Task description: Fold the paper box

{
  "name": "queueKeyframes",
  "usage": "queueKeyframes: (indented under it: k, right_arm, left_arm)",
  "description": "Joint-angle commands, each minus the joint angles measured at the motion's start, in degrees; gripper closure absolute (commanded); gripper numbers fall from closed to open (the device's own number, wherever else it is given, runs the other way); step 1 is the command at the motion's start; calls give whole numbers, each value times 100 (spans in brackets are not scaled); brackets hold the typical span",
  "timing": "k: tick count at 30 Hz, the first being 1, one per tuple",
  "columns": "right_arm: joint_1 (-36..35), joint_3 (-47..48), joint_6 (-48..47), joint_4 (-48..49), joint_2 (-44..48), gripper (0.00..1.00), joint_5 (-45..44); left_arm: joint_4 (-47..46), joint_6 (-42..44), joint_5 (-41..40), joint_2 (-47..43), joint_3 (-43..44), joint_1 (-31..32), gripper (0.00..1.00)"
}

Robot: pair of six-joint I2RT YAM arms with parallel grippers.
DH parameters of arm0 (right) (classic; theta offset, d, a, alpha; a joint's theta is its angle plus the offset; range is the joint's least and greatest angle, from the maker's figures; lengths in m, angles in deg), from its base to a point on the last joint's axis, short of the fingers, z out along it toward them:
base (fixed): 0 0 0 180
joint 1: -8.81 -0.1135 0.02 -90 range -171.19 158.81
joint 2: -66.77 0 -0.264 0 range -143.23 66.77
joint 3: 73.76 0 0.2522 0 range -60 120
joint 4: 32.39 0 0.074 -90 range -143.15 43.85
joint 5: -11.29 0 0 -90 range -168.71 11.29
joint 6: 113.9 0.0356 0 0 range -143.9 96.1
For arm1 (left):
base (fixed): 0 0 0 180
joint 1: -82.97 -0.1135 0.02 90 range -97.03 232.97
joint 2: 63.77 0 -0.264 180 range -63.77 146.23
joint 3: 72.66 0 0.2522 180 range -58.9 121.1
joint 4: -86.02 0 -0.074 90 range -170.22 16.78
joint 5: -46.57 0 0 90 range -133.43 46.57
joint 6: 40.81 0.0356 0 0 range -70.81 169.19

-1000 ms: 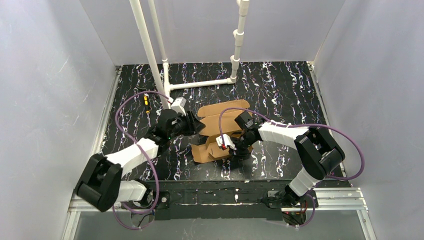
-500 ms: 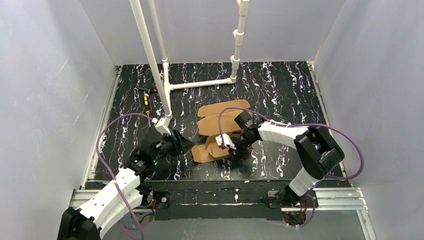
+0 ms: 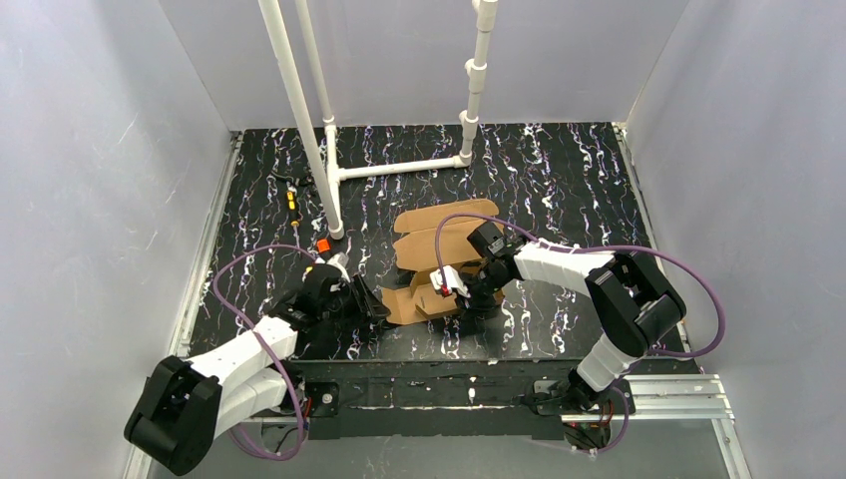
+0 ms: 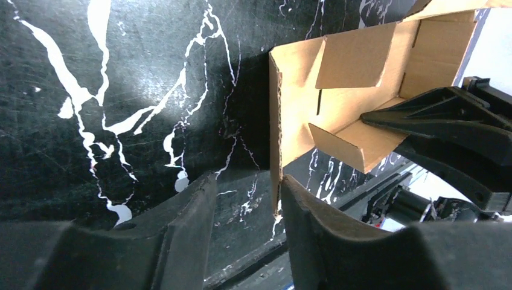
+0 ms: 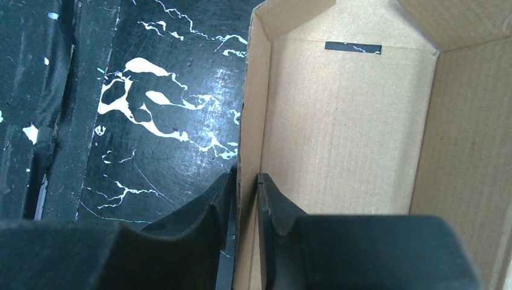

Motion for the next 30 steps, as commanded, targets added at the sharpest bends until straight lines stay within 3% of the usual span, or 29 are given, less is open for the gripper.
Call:
queueKeyframes:
  k: [1,3,10,13,20,30]
  right_arm:
    - [11,173,14,15,-90,69,80]
    - [12,184,14,4,-102,69,80]
    - [11,186,5,-5,-108,69,80]
    - [11,186,5,-5,-103,69,72]
    - [11,194,79,45,-120,71,8]
    - [-11,195,257,189,-139,77,-40]
  left_arm:
    - [-119,-82,137,51,260,29,67]
    - [-119,-73,141,20,274,29,75]
    - [-282,-38,285,38,293,29,84]
    - [-544,-8,462,28,282,30,100]
    - [-970,7,812,-170,323,36,100]
    - [-1652,-136,1247,246,585,240,100]
